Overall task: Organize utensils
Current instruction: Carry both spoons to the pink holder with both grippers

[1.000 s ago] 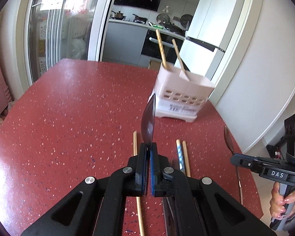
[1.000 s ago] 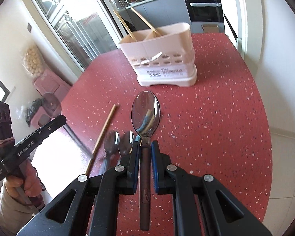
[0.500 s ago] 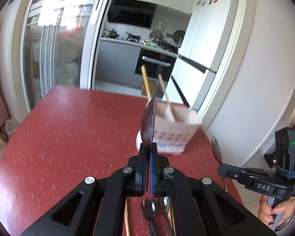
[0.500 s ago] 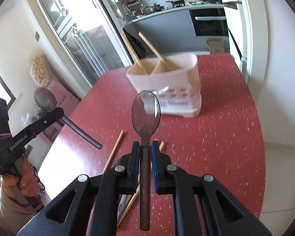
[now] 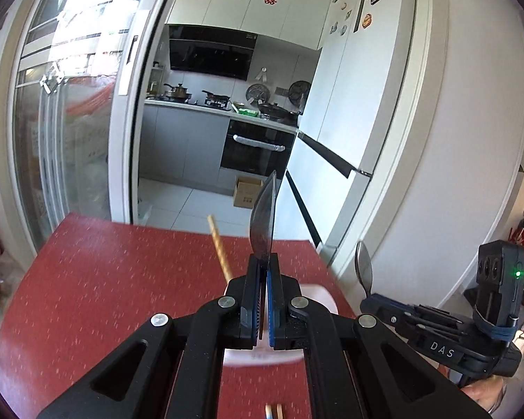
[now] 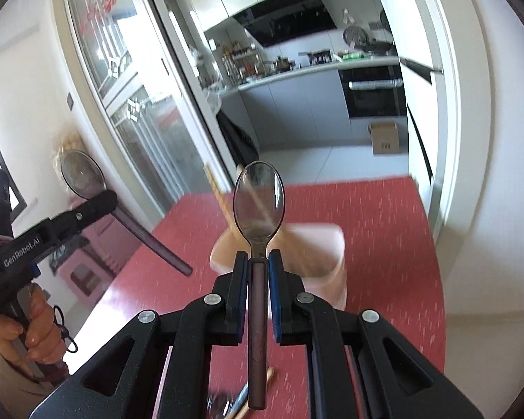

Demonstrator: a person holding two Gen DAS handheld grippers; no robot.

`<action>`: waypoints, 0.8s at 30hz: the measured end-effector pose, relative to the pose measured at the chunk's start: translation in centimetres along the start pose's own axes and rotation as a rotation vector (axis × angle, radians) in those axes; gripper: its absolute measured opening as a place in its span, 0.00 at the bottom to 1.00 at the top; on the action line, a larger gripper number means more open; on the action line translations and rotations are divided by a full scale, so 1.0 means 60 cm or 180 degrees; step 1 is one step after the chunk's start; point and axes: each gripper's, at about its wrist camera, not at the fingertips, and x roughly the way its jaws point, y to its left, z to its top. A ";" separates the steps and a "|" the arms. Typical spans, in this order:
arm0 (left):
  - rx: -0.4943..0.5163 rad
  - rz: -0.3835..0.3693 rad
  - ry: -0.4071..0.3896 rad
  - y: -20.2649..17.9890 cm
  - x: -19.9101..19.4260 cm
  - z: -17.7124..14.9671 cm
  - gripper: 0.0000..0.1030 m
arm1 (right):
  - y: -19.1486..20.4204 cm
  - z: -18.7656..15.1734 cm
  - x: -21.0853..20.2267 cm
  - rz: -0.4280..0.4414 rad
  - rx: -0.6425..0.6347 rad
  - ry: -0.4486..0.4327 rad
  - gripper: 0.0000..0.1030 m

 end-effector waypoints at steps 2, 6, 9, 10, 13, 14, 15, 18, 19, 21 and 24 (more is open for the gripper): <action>0.0003 -0.0001 0.0003 -0.002 0.023 0.011 0.32 | 0.002 0.020 0.006 -0.0021 -0.0056 -0.0117 0.12; 0.0037 0.0037 0.0054 -0.006 0.073 0.017 0.32 | -0.001 0.058 0.033 -0.0081 -0.0130 -0.0325 0.12; 0.0023 0.0040 0.0117 -0.002 0.103 0.015 0.32 | 0.004 0.073 0.059 -0.0194 -0.0230 -0.0451 0.12; 0.0013 0.0041 0.0138 -0.002 0.110 0.013 0.32 | 0.007 0.074 0.067 -0.0228 -0.0272 -0.0487 0.12; 0.0009 0.0066 0.0214 0.001 0.139 0.005 0.32 | 0.014 0.076 0.100 -0.0331 -0.0460 -0.0564 0.12; 0.0004 0.0063 0.0242 0.002 0.148 0.000 0.32 | 0.015 0.073 0.109 -0.0352 -0.0508 -0.0573 0.12; 0.0000 0.0066 0.0265 0.002 0.153 -0.004 0.32 | 0.016 0.069 0.120 -0.0363 -0.0556 -0.0569 0.12; -0.0013 0.0092 0.0349 0.005 0.172 -0.018 0.32 | 0.015 0.049 0.146 -0.0398 -0.0645 -0.0524 0.12; -0.0029 0.0093 0.0380 0.008 0.179 -0.024 0.32 | 0.012 0.043 0.153 -0.0415 -0.0669 -0.0513 0.12; -0.0053 0.0104 0.0441 0.010 0.190 -0.034 0.32 | 0.007 0.030 0.165 -0.0443 -0.0728 -0.0491 0.12; -0.0087 0.0120 0.0506 0.015 0.204 -0.048 0.32 | 0.001 0.005 0.180 -0.0499 -0.0865 -0.0438 0.12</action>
